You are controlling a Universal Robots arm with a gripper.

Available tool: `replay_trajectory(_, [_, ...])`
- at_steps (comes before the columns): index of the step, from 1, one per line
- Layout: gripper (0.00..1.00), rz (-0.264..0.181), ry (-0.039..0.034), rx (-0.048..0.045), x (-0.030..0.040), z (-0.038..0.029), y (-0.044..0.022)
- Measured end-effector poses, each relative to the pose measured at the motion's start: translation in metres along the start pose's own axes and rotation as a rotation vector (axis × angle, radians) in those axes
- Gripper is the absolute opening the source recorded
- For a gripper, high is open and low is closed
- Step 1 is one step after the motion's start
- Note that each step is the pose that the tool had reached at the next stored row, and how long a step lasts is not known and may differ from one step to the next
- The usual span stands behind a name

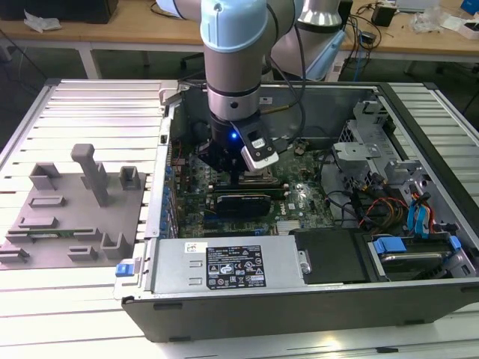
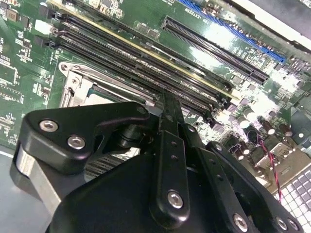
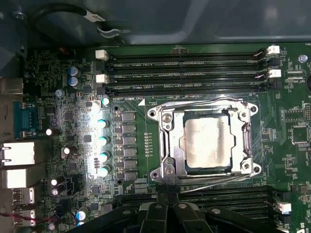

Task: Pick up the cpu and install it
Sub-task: 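Install the second cpu locking lever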

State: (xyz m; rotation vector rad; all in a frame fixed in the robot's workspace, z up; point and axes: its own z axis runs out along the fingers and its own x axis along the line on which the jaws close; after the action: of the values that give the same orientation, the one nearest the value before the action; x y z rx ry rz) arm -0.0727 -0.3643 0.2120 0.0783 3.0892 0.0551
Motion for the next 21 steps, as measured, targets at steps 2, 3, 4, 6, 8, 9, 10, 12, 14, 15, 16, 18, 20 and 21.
replay_trajectory(2, [0.11,0.001,0.0011,-0.0207,-0.0001,0.0006,-0.0026])
replay_trajectory(3, [0.11,0.002,0.0015,-0.0295,-0.0001,0.0008,-0.0032])
replay_trajectory(4, [0.11,0.002,0.0021,-0.0394,-0.0001,0.0011,-0.0036])
replay_trajectory(6, [0.11,0.003,0.0029,-0.0559,-0.0002,0.0021,-0.005])
replay_trajectory(8, [0.11,0.003,0.003,-0.0609,0.0,0.0033,-0.0058])
replay_trajectory(9, [0.11,0.003,0.0033,-0.0651,0.0001,0.004,-0.0062])
replay_trajectory(10, [0.11,0.004,0.0037,-0.0742,0.0002,0.0047,-0.0067])
replay_trajectory(12, [0.11,0.004,0.0042,-0.0823,0.0002,0.0051,-0.007])
replay_trajectory(14, [0.11,0.004,0.0044,-0.0877,0.0002,0.0055,-0.0075])
replay_trajectory(15, [0.11,0.005,0.0046,-0.0917,0.0001,0.0058,-0.0077])
replay_trajectory(16, [0.11,0.005,0.0047,-0.0943,0.0002,0.0058,-0.0079])
replay_trajectory(18, [0.11,0.005,0.0048,-0.0963,0.0001,0.0059,-0.0085])
replay_trajectory(20, [0.11,0.005,0.0048,-0.0962,0.0,0.0058,-0.0099])
replay_trajectory(21, [0.11,0.005,0.0049,-0.0961,0.0,0.0057,-0.0101])
